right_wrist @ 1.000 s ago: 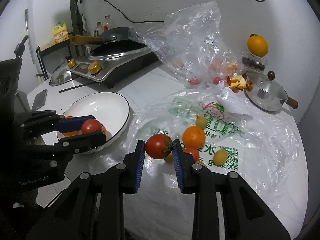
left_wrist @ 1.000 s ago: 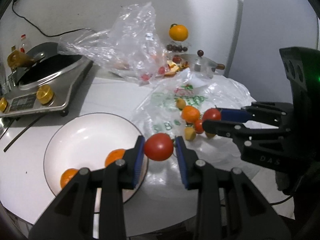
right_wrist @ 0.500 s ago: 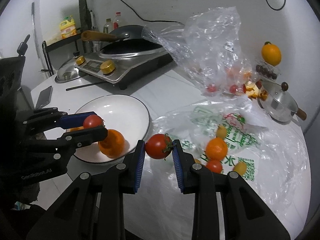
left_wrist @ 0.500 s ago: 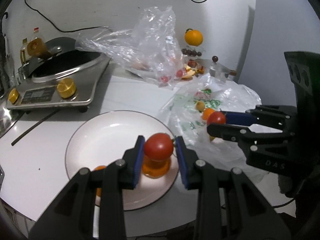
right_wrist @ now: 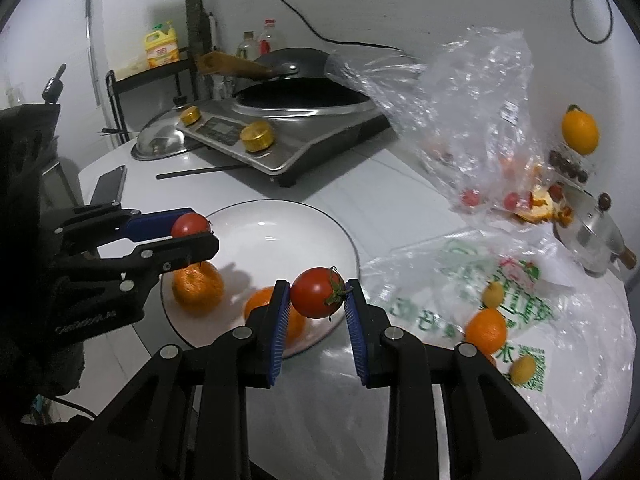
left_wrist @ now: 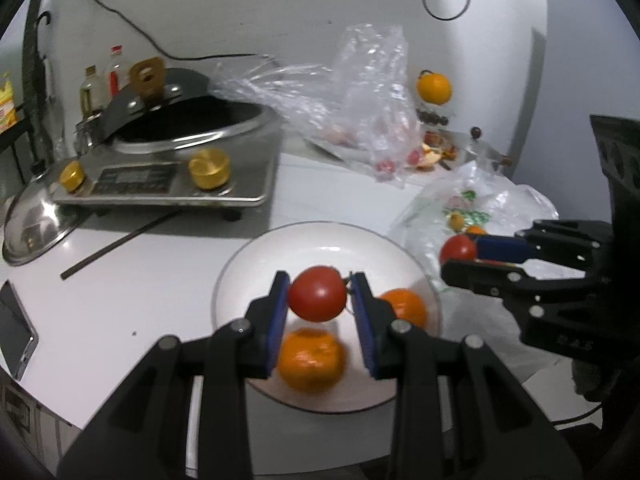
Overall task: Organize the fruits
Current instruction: 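Carry both cherry tomatoes over the white plate, then lower the tomatoes onto the plate and open both tools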
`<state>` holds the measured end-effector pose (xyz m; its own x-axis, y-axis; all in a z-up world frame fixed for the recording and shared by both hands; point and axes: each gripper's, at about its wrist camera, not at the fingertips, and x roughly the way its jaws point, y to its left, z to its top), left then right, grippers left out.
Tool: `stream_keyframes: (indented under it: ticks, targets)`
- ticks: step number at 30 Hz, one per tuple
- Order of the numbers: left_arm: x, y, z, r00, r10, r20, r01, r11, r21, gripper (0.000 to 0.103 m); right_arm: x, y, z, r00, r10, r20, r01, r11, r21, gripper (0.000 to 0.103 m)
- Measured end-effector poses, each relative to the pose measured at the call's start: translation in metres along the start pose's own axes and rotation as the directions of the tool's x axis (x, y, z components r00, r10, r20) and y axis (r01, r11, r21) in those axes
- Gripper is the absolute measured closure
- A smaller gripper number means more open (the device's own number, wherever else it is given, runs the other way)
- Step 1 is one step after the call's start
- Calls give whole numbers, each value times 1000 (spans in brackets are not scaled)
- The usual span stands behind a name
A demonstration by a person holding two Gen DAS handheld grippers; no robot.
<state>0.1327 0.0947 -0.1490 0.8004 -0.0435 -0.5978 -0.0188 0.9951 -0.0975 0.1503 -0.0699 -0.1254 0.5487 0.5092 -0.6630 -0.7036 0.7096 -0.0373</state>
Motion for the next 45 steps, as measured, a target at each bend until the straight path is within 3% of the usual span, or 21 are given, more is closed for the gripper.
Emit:
stream_keyframes:
  ticks: [13, 28, 38, 45]
  targets:
    - [17, 31, -8, 998, 43, -36, -44, 998, -37, 71, 20, 21, 11, 999, 43, -21, -44, 999, -32, 73]
    - [37, 41, -13, 995, 8, -98, -12, 999, -40, 70, 52, 34, 22, 995, 75, -58, -78, 996, -45, 73]
    - [34, 44, -11, 995, -20, -101, 16, 999, -44, 67, 61, 38, 24, 994, 78, -73, -82, 995, -49, 73]
    - [23, 52, -4, 998, -4, -57, 1, 999, -54, 67, 68, 42, 32, 994, 84, -72, -88, 995, -53, 73]
